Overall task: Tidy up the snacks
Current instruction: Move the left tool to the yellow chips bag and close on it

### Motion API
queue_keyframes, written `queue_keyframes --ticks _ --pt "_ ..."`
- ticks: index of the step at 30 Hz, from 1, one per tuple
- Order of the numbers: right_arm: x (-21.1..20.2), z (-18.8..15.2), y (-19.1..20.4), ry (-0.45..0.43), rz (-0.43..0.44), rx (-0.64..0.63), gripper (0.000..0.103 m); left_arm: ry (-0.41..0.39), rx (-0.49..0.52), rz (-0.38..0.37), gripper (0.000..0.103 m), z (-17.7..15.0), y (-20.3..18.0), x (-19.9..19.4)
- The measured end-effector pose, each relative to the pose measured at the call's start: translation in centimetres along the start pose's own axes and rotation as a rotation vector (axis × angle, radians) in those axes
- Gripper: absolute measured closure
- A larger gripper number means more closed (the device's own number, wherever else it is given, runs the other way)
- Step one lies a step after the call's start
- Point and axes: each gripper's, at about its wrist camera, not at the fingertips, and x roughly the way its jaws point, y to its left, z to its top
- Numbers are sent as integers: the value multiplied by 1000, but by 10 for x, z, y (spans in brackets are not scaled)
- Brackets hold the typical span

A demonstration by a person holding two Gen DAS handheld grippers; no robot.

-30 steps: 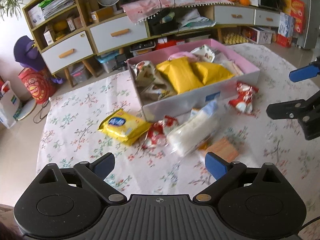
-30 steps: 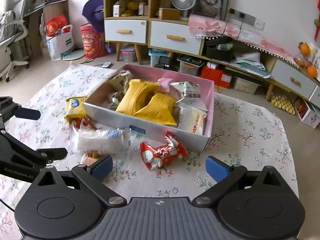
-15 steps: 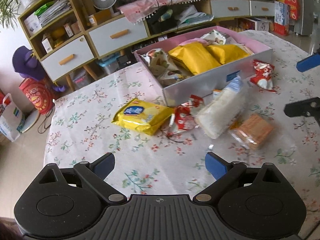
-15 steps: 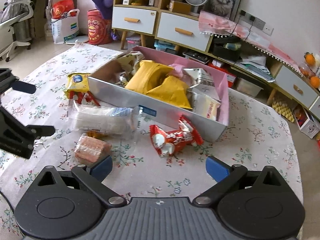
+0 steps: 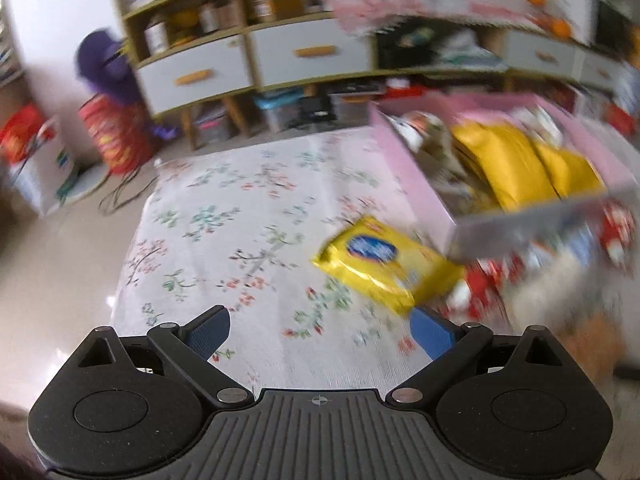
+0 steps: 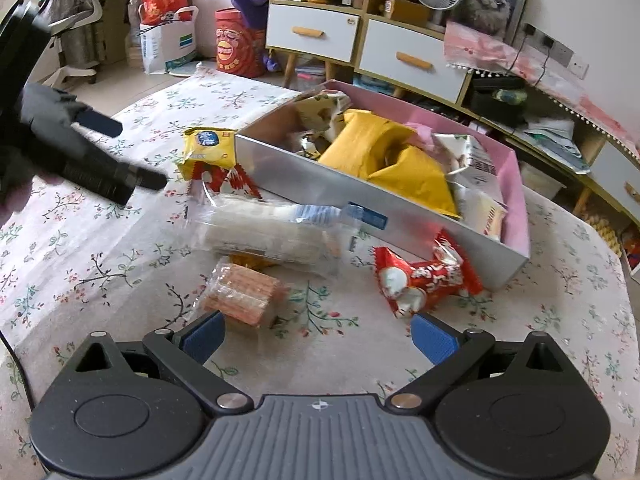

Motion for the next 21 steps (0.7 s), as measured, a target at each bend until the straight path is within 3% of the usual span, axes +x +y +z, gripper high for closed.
queue_keyframes --ticks 7,12,21 --pt "8 6 0 8 29 13 20 46 -162 51 5 28 1 24" --pt "9 8 2 7 44 16 20 71 -186 92 5 39 -7 44" --pt "15 10 6 13 71 22 19 91 -273 71 5 44 -9 61"
